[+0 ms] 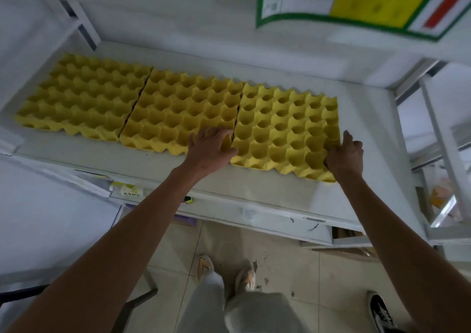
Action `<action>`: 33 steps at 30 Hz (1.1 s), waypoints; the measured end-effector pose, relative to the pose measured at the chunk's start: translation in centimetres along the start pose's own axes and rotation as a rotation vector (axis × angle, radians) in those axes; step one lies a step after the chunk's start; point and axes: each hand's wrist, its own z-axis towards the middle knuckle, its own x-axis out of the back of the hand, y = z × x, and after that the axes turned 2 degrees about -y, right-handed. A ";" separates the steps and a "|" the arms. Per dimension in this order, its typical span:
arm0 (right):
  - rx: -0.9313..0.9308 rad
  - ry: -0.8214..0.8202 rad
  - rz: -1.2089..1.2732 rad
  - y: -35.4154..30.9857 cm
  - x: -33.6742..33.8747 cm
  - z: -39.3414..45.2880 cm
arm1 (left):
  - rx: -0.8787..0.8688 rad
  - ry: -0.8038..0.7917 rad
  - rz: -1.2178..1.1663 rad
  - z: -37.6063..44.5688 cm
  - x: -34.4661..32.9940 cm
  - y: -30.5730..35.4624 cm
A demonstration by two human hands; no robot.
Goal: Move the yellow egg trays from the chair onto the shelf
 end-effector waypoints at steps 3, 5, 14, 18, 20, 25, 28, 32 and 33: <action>0.259 0.057 -0.133 -1.7 0.2 -1.5 | -0.049 0.061 0.094 -1.5 1.0 0.3; 0.436 0.052 -0.217 -3.3 -0.4 -3.0 | -0.051 0.109 0.164 -3.2 1.7 0.9; 1.193 -0.284 -0.386 -11.2 -5.6 -15.0 | 0.452 0.363 0.144 -21.0 1.1 1.0; 1.532 -0.373 -0.395 -12.6 -7.5 -24.7 | 0.727 0.409 0.144 -33.2 -2.3 0.2; 1.652 -0.423 -0.426 -12.4 -8.8 -30.2 | 0.859 0.431 0.123 -39.5 -4.2 -0.3; 1.887 -0.628 -0.531 -9.5 -12.8 -42.3 | 1.139 0.398 0.046 -53.5 -10.3 -0.3; 1.900 -0.795 -0.637 -6.4 -15.3 -48.0 | 1.225 0.307 -0.016 -60.1 -15.9 0.7; 1.904 -0.986 -0.754 -3.0 -18.0 -53.3 | 1.286 0.283 -0.066 -66.0 -21.4 0.4; 1.896 -0.997 -0.774 -2.4 -18.6 -54.3 | 1.298 0.287 -0.069 -67.2 -22.0 -0.2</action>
